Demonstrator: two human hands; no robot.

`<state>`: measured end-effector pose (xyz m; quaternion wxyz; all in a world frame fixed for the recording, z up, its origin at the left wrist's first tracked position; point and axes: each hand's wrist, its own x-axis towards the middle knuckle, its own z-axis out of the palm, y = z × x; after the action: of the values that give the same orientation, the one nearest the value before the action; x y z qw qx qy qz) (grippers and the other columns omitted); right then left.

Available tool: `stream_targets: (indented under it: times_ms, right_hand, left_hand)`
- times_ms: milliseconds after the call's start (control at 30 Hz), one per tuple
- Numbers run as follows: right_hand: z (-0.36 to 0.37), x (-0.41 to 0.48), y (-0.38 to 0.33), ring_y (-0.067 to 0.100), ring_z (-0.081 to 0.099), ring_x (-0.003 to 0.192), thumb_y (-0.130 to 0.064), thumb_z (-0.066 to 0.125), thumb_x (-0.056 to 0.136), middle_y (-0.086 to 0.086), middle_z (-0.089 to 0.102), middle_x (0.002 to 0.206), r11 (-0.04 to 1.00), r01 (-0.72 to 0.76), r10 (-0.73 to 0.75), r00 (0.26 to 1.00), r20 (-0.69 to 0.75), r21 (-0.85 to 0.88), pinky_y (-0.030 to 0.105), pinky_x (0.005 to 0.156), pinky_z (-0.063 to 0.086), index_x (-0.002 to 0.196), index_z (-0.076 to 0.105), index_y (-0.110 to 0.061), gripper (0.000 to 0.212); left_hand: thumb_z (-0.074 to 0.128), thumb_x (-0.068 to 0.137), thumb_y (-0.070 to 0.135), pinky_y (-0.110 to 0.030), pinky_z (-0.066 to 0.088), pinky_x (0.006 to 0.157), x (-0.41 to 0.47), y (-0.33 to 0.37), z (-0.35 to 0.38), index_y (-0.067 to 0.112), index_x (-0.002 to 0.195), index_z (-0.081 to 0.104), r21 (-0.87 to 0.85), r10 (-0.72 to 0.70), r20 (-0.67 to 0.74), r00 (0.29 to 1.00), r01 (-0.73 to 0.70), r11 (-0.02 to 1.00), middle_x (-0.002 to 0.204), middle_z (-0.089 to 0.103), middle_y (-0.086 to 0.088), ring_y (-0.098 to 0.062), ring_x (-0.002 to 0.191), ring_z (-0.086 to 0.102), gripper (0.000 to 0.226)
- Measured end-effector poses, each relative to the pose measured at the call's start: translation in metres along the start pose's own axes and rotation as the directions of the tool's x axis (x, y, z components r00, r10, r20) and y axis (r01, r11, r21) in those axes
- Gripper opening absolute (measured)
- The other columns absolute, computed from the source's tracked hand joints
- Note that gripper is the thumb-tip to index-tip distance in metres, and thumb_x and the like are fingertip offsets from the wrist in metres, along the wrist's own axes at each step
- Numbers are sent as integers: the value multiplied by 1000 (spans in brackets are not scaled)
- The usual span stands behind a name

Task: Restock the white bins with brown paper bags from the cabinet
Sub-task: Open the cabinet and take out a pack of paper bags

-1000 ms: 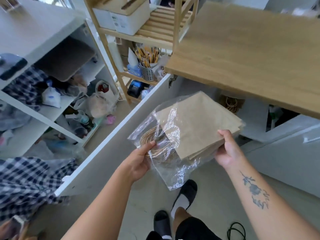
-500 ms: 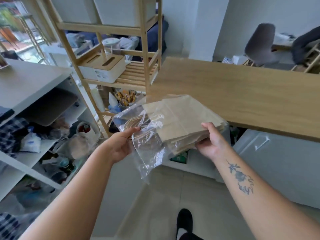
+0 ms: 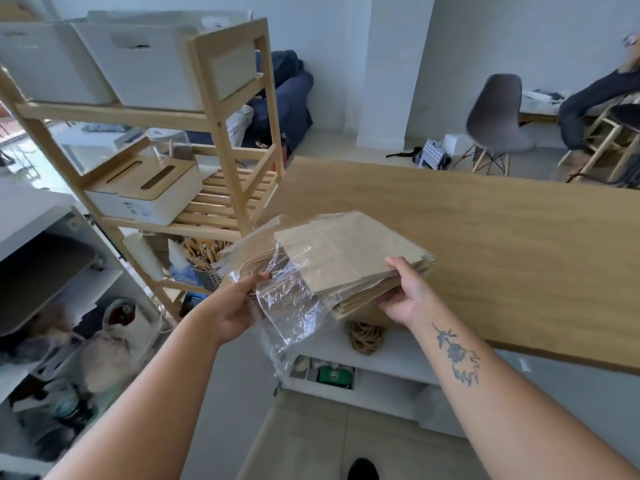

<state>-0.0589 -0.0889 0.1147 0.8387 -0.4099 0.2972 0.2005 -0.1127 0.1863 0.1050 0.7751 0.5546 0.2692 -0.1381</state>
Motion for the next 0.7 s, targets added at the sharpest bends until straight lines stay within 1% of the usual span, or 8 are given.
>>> stream_targets:
  times_ms: [67, 167, 333, 400, 467, 567, 633, 700]
  right_hand:
    - [3, 26, -17, 26, 65, 79, -20, 66, 89, 12, 69, 83, 999, -15, 15, 1000, -17, -30, 41, 71, 54, 85, 61, -11, 11]
    - [7, 62, -35, 26, 64, 81, -23, 68, 88, 12, 67, 90, 995, -47, 44, 998, -34, -84, 42, 72, 54, 85, 61, -12, 13]
    - [28, 107, -58, 26, 64, 97, -29, 74, 85, 12, 68, 107, 990, -33, 32, 999, -15, -134, 41, 99, 49, 107, 63, -10, 31]
    - [40, 119, -64, 25, 64, 100, -28, 73, 86, 12, 69, 109, 987, -16, 20, 1000, 21, -158, 40, 97, 50, 113, 61, -8, 36]
    - [50, 128, -70, 26, 64, 97, -25, 69, 89, 12, 68, 105, 983, -20, 29, 998, 47, -182, 41, 88, 52, 109, 60, -8, 27]
    - [61, 145, -78, 28, 60, 100, -19, 65, 93, 11, 63, 99, 978, -49, 57, 998, 36, -200, 45, 89, 49, 101, 57, -10, 14]
    - [68, 158, -81, 29, 56, 106, -16, 62, 94, 10, 60, 98, 977, -54, 61, 998, 32, -208, 45, 90, 47, 105, 55, -11, 14]
    - [76, 173, -82, 30, 54, 113, -13, 61, 95, 10, 58, 102, 978, -43, 49, 999, 21, -203, 44, 92, 47, 111, 52, -11, 18]
  left_hand:
    - [55, 100, 23, -27, 55, 43, 21, 3, 14, 11, 99, 65, -6, -23, -24, 999, 23, 1000, 69, 74, -7, -18, 52, 71, 16]
    - [52, 101, 19, -18, 44, 33, 45, 6, 32, 10, 88, 62, -33, -40, -66, 997, 38, 999, 52, 67, -3, -13, 37, 61, 19]
    - [56, 99, 20, -22, 50, 38, 85, 10, 43, 9, 94, 63, -132, -65, -153, 986, 45, 990, 61, 71, -5, -15, 44, 66, 14]
    - [57, 99, 19, -21, 49, 37, 97, 16, 46, 8, 96, 62, -154, -73, -187, 980, 45, 987, 60, 70, -5, -15, 41, 63, 13]
    - [57, 99, 18, -22, 49, 38, 108, 24, 47, 8, 96, 62, -166, -71, -213, 975, 36, 985, 62, 71, -6, -15, 42, 64, 11]
    - [65, 94, 20, -37, 60, 68, 128, 36, 45, 8, 106, 66, -178, -57, -224, 973, 16, 984, 87, 76, -11, -23, 69, 73, 17]
    - [68, 91, 22, -45, 57, 88, 138, 45, 44, 8, 109, 67, -172, -63, -223, 973, 24, 985, 101, 75, -14, -27, 83, 72, 23]
    - [67, 92, 23, -46, 56, 89, 149, 54, 45, 8, 110, 68, -165, -80, -219, 973, 44, 985, 101, 74, -14, -28, 82, 71, 24]
